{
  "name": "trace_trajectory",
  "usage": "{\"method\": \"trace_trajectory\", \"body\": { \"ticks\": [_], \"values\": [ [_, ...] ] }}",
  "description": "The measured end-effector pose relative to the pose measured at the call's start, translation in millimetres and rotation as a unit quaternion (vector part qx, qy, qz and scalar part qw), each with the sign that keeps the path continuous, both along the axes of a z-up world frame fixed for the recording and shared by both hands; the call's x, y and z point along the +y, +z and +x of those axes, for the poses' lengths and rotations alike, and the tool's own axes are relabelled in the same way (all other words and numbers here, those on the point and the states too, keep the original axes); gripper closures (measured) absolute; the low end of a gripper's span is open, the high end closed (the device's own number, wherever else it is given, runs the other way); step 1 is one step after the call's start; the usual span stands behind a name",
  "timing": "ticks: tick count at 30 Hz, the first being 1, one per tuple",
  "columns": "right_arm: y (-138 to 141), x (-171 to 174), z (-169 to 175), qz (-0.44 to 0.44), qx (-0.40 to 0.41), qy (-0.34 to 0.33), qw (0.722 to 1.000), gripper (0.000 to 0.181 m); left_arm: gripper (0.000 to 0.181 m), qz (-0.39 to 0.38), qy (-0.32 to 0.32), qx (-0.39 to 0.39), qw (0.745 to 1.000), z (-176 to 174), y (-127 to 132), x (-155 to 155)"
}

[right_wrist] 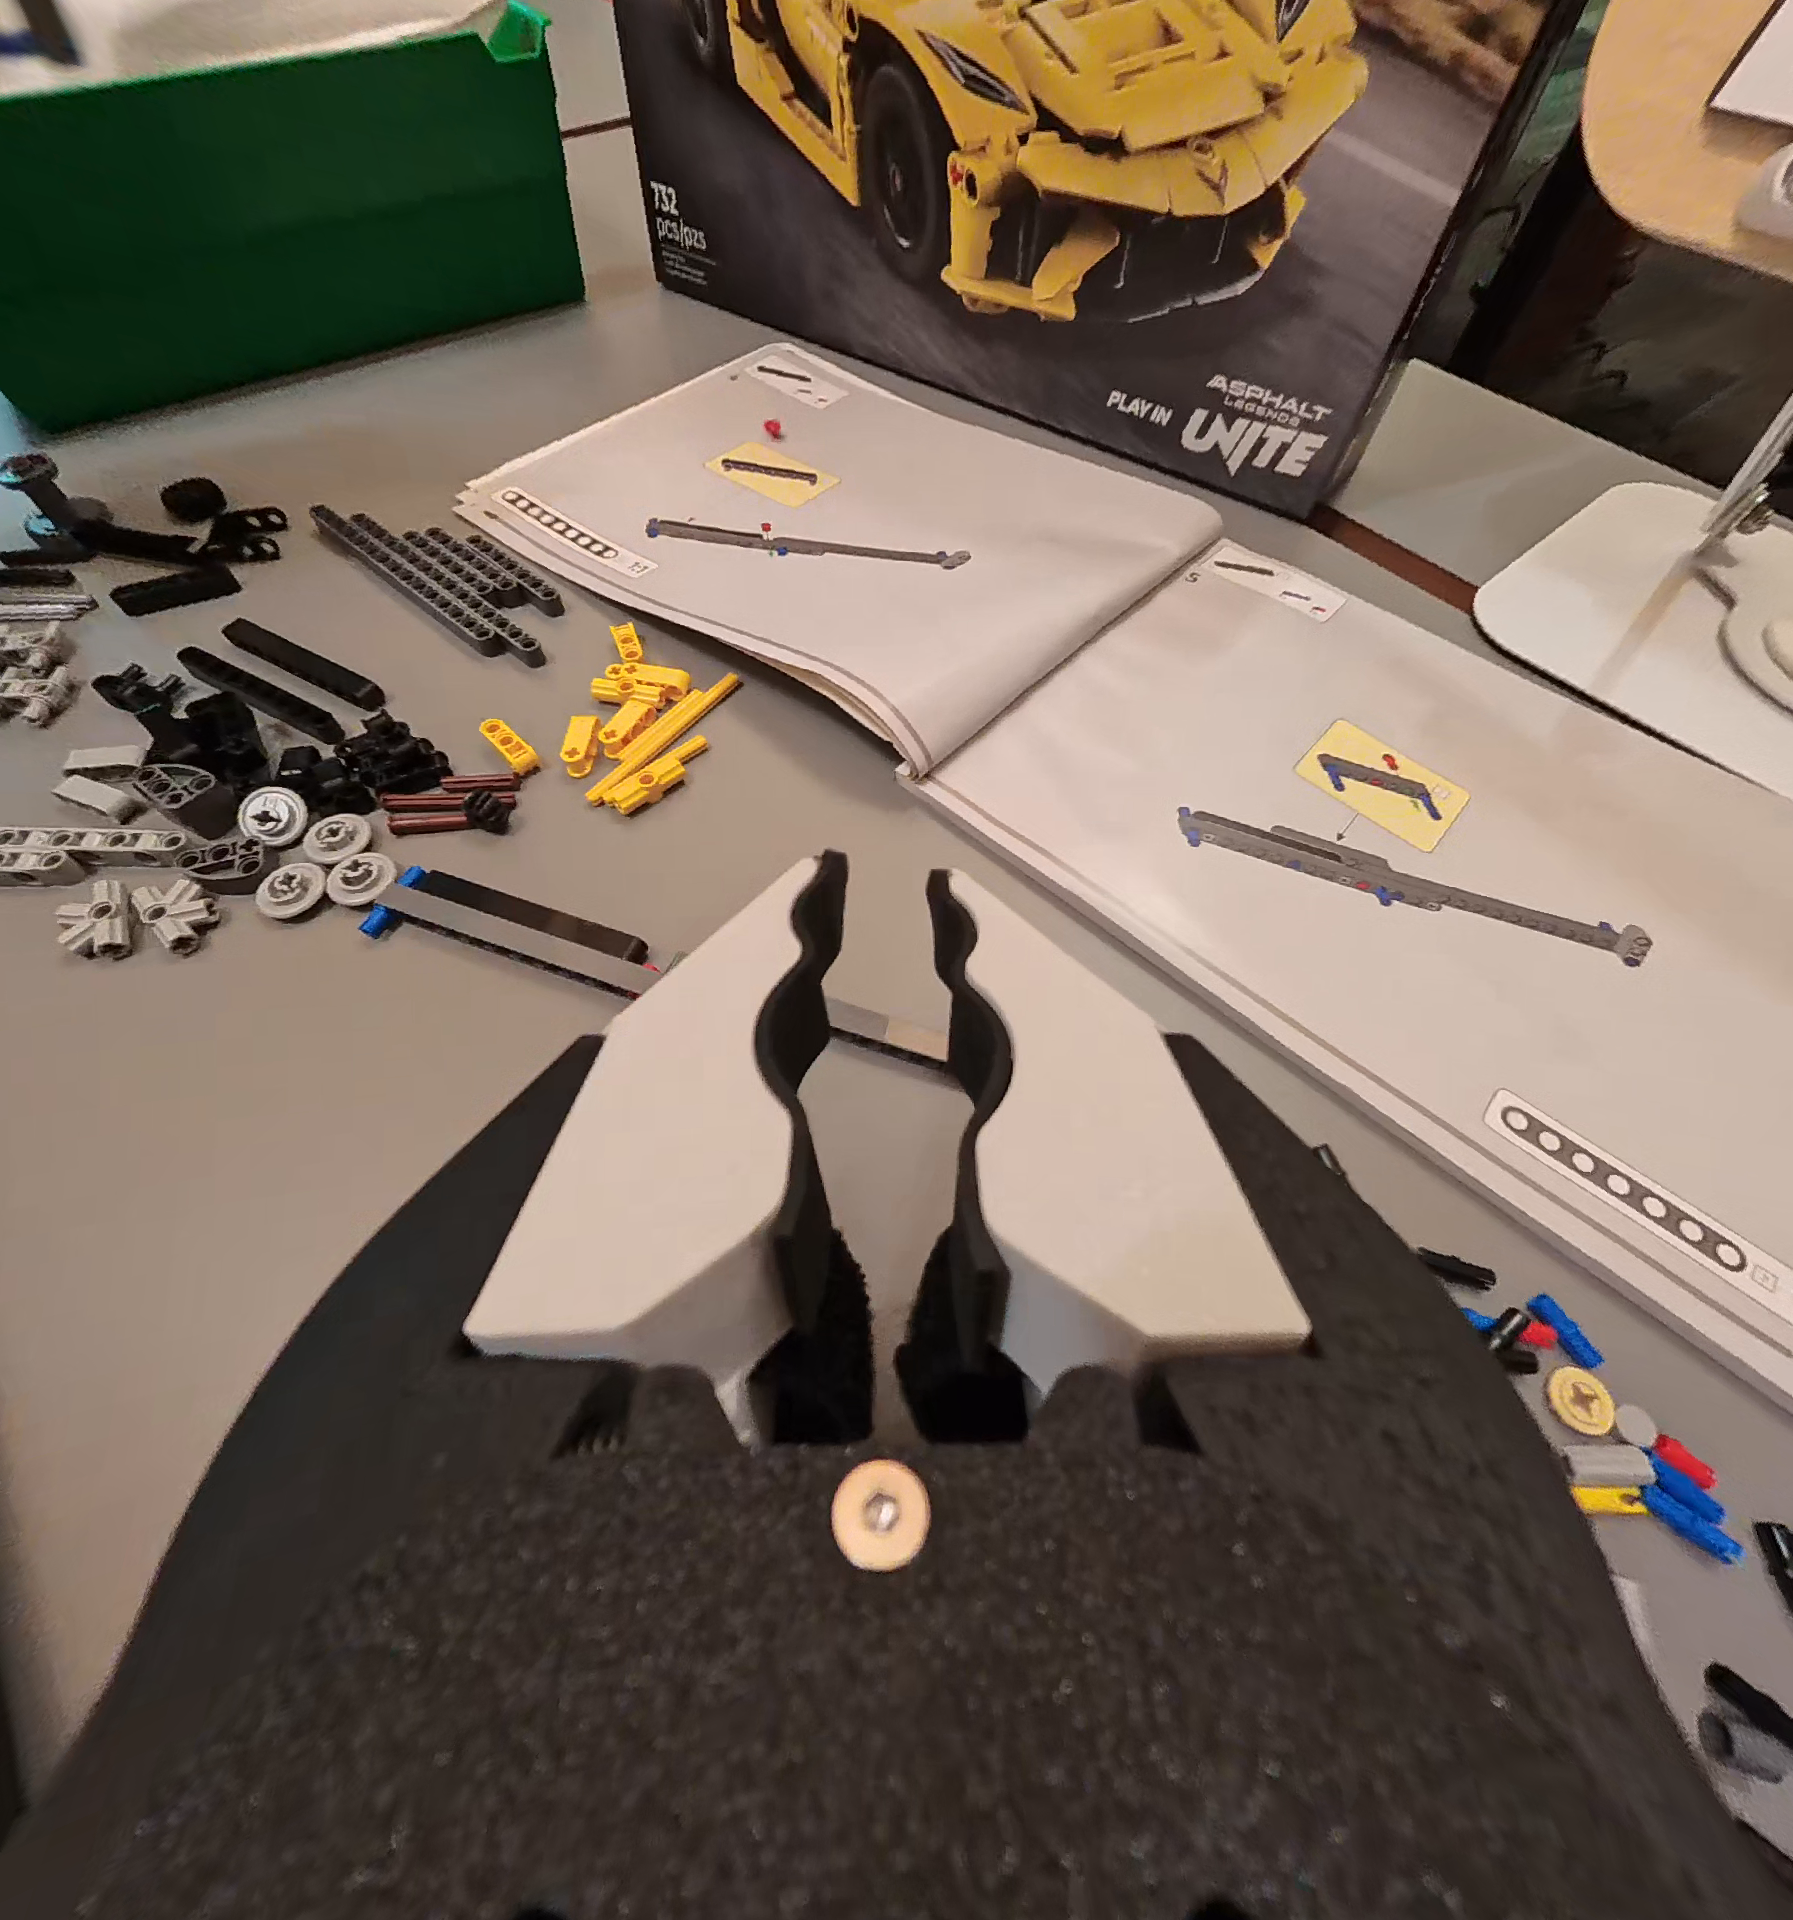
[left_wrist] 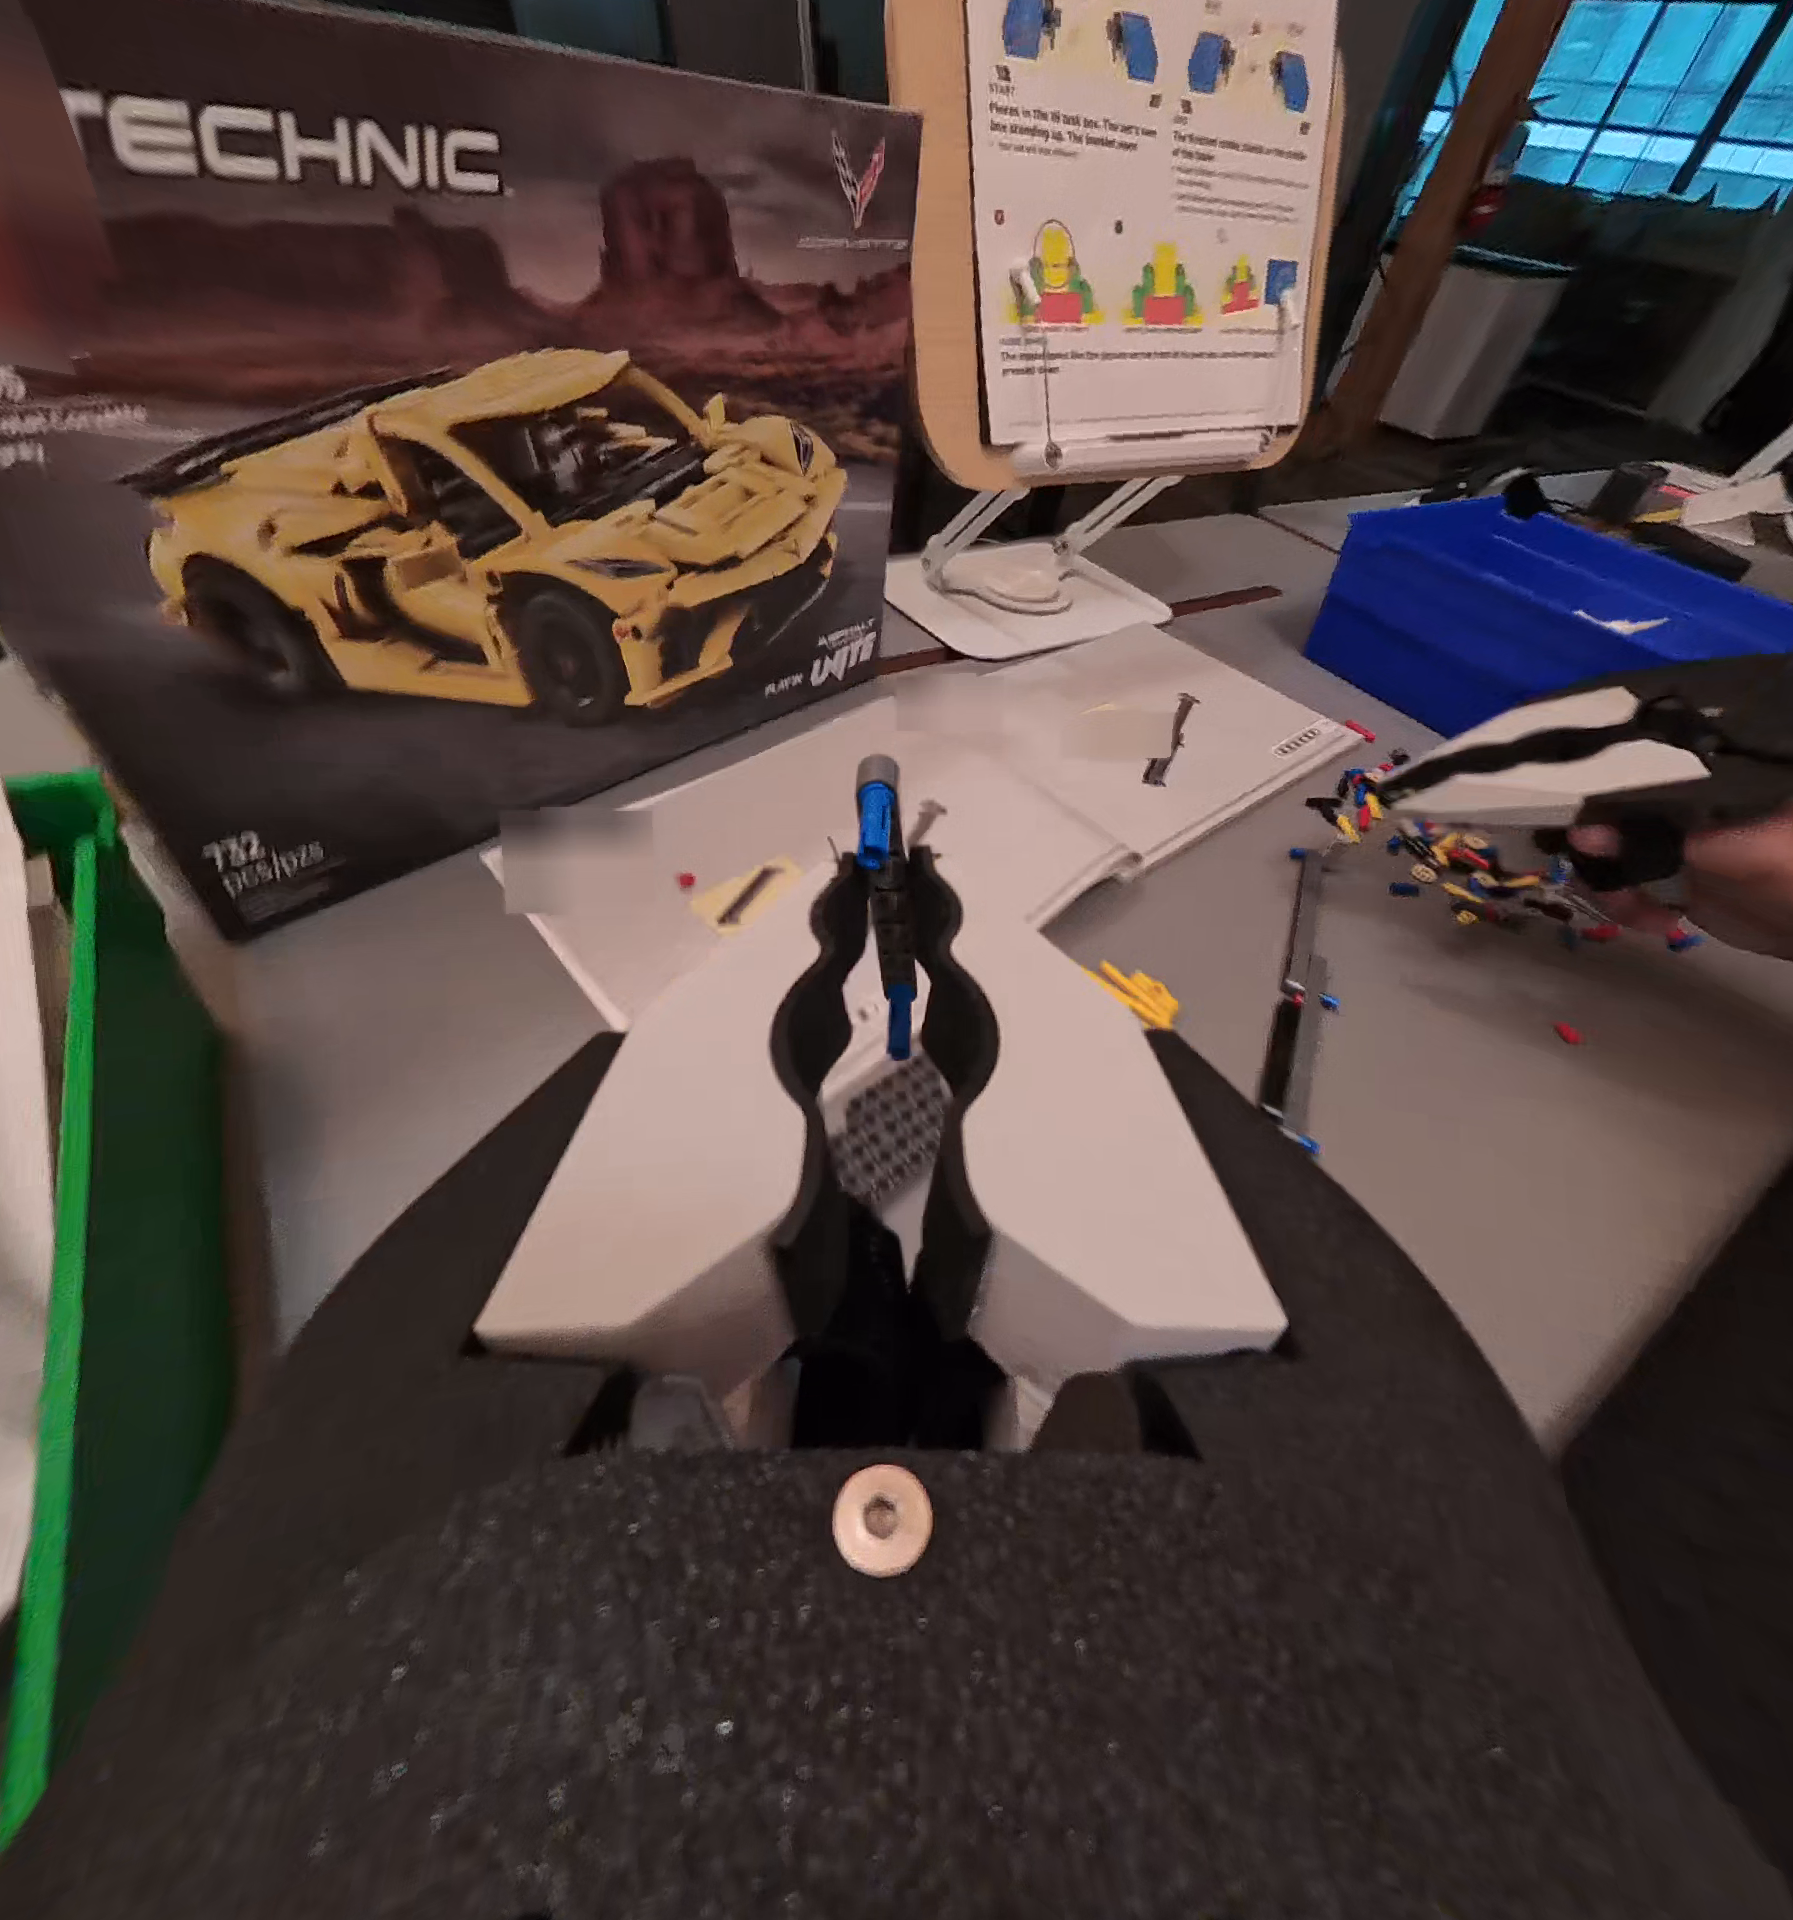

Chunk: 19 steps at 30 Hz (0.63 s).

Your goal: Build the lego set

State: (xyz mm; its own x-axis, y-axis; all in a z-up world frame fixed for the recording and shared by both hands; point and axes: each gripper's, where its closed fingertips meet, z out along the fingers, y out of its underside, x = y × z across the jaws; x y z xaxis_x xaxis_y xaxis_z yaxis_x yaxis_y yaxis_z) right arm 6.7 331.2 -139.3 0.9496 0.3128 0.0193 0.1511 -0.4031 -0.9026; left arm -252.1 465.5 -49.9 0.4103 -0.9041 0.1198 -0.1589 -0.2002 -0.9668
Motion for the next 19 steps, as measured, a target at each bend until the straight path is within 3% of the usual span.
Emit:
{"method": "trace_trajectory", "body": {
  "ticks": [5, 9, 13, 16, 19],
  "values": [
    [7, 10, -21, 0.012, 0.003, 0.022, 1.000, 0.157, 0.176, -0.045, -0.002, -0.045, 0.998, -44, -10, -43],
    [8, 44, -59, -0.029, -0.041, 0.082, 0.995, 0.156, 0.176, -0.038, 0.003, -0.120, 0.992, -56, 2, -67],
    [0, 113, -97, -0.078, -0.069, 0.153, 0.983, 0.156, 0.176, -0.030, -0.018, -0.168, 0.985, -55, 11, -84],
    [-12, 178, -112, -0.101, -0.099, 0.179, 0.974, 0.155, 0.175, -0.024, -0.044, -0.170, 0.984, -53, 10, -97],
    [-33, 222, -127, -0.117, -0.111, 0.229, 0.960, 0.150, 0.175, -0.013, -0.057, -0.161, 0.985, -57, 6, -105]
  ]
}}
